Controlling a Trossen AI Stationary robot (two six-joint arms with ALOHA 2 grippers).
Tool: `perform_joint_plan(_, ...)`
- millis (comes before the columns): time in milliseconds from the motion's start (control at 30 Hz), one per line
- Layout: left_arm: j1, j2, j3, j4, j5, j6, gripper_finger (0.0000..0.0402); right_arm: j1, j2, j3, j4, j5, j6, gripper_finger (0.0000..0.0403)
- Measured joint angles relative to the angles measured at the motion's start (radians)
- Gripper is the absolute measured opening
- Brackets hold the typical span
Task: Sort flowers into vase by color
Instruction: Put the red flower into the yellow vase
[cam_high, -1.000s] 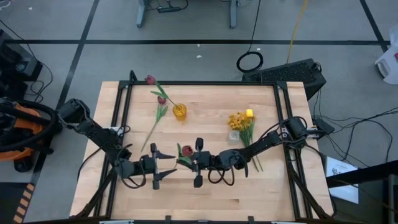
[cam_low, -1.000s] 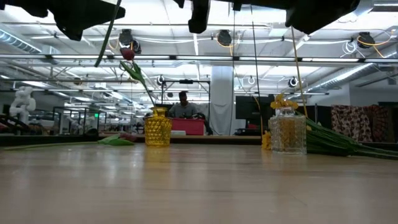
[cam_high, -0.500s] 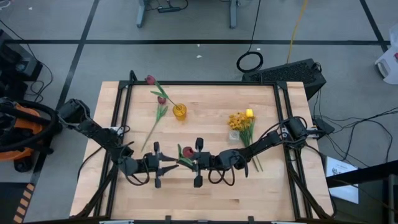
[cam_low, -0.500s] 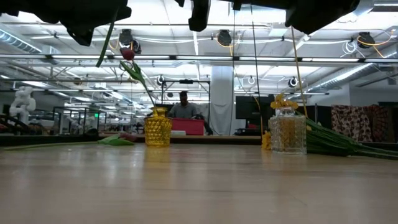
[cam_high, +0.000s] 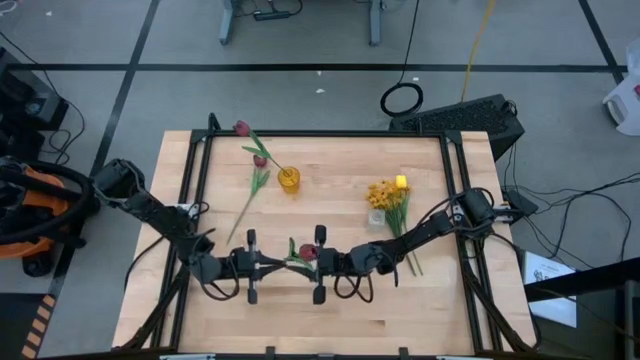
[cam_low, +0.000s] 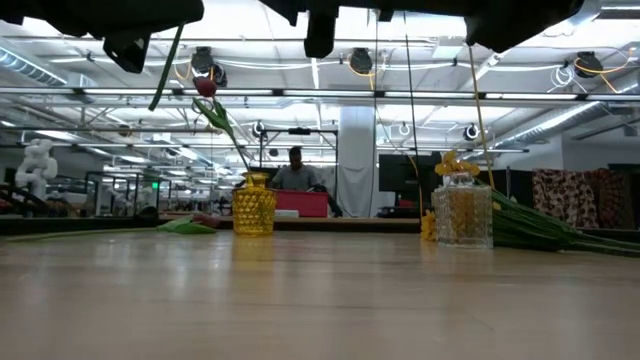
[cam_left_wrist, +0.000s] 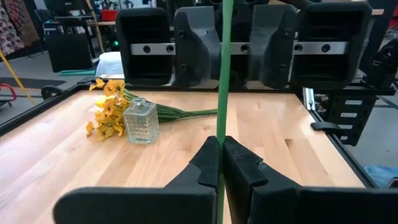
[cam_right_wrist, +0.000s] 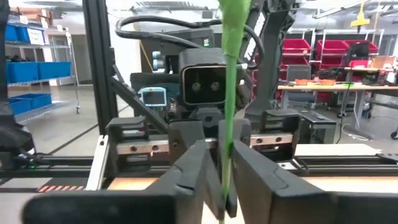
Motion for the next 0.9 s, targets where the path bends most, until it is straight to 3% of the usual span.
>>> perform_joint_plan(233,-0.02,0.0,0.0,-0.024,0.0,-0.001,0.0011,0.011,-0.042,-0.001,-0.04,-0.001,-0.004,0.0135)
perform_joint_plan(467,-0.019,0.0,0.0,-0.027,0.023,-0.002,0.0011,0.008,-0.078,0.0,-0.038,0.0,-0.011,0.0172)
perform_joint_plan(900,-0.019,0.0,0.0,-0.034,0.051,-0.002,0.0011,0.013,-0.079,0.0,0.029,-0.004,-0.099,0.0173)
